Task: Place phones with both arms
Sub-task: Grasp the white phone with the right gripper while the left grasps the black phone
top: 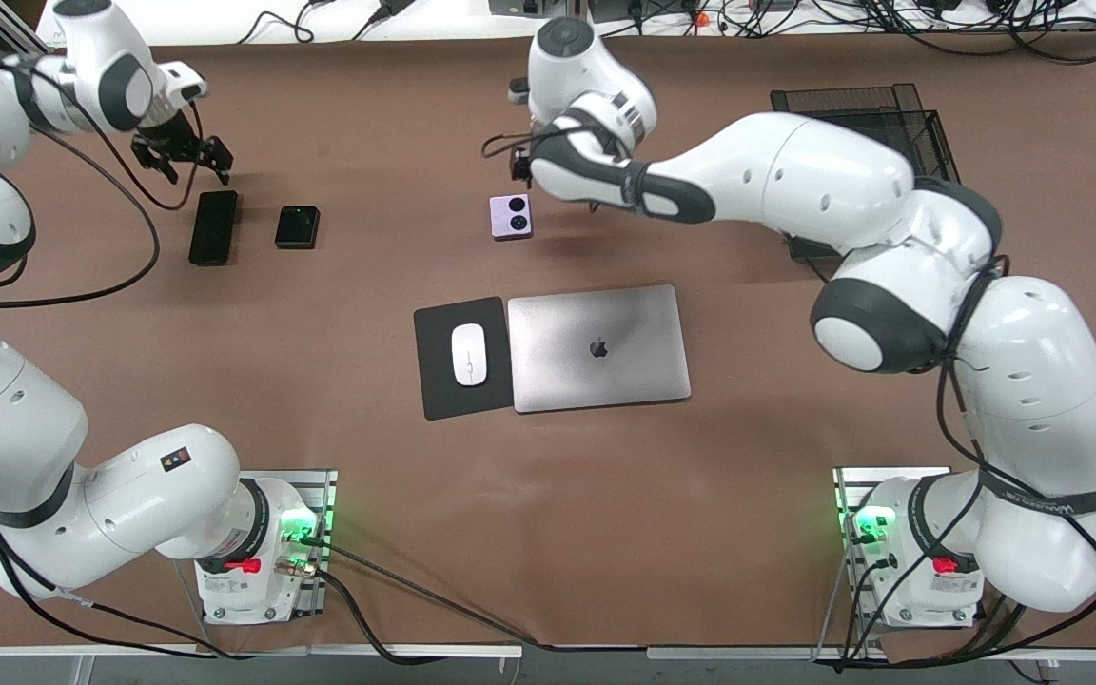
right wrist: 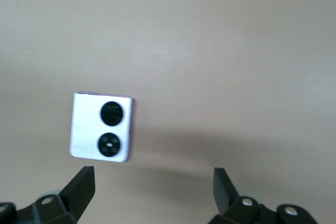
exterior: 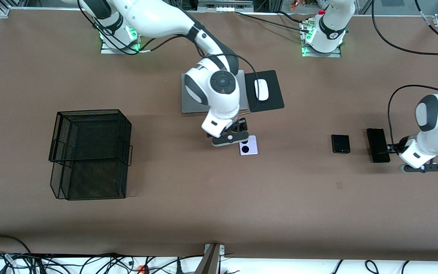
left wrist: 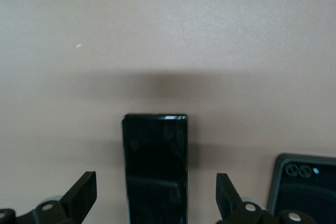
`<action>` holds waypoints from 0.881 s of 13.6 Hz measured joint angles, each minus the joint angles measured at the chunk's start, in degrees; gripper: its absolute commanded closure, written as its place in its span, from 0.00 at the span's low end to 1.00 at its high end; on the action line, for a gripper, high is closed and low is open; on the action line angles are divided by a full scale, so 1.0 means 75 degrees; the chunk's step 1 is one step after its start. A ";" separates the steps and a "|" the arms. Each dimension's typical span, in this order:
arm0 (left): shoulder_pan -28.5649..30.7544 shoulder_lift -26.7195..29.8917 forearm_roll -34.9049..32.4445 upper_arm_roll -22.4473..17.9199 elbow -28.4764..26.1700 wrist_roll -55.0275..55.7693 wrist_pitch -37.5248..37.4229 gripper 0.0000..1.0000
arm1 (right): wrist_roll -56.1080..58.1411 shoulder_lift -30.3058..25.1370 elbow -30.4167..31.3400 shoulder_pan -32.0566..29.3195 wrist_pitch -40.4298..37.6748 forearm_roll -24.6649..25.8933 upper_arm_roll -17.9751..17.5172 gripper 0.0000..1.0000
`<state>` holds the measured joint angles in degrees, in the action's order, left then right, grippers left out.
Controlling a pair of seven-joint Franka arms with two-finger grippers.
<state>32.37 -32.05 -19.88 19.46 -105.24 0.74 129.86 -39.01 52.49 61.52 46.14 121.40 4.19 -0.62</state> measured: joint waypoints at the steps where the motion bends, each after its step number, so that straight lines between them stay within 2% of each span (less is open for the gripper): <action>1: 0.0083 -0.0016 -0.0001 0.0000 -0.0278 -0.0015 0.0415 0.00 | -0.0234 0.0143 -0.0062 0.0209 0.0137 0.0001 0.0136 0.00; 3: 0.0188 -0.0029 -0.0001 0.0001 -0.0639 -0.0041 0.0857 0.00 | -0.0518 0.0379 -0.0116 0.0658 0.0390 0.0001 0.0443 0.00; 7: 0.0361 -0.0122 -0.0002 0.0003 -0.0804 -0.0084 0.0920 0.00 | -0.0645 0.0789 -0.0129 0.1192 0.0848 0.0009 0.0823 0.00; 12: 0.0532 -0.0344 -0.0002 0.0004 -0.0821 -0.0260 0.1077 0.00 | -0.1118 0.1143 -0.0141 0.1337 0.1530 0.0017 0.1156 0.00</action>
<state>36.36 -34.63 -19.89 19.49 -111.39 -1.21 137.93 -47.40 61.07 60.46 56.17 132.87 4.31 8.05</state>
